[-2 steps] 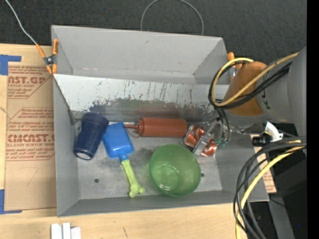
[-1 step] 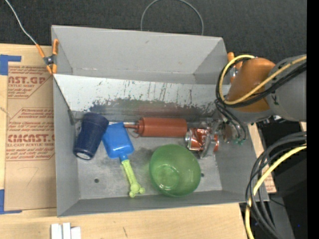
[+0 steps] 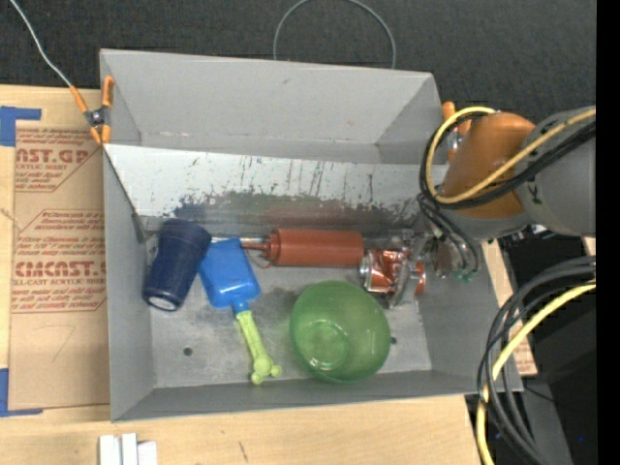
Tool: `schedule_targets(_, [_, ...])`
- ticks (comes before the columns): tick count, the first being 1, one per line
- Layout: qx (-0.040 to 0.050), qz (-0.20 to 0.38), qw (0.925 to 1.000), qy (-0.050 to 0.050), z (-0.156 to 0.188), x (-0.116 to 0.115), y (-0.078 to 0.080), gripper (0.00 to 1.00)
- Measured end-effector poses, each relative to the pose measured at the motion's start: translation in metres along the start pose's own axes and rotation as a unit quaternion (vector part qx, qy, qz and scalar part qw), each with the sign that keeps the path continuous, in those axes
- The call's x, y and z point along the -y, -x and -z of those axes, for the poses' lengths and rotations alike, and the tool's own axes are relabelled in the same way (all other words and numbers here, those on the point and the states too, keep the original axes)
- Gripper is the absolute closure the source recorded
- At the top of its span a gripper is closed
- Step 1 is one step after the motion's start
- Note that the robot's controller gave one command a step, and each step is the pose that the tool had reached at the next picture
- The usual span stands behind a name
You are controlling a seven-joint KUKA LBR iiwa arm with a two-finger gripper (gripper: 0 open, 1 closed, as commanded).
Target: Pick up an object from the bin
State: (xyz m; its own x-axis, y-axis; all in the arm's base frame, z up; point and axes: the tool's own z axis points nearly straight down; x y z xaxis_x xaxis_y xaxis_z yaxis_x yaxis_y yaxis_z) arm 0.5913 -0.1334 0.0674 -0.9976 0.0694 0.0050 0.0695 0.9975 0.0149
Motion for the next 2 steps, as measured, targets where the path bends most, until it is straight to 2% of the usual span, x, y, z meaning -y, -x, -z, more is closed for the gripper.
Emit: schedule_targets(2, [0.001,0.001,1.0,-0.001,0.0033,-0.0004,0.0,1.0])
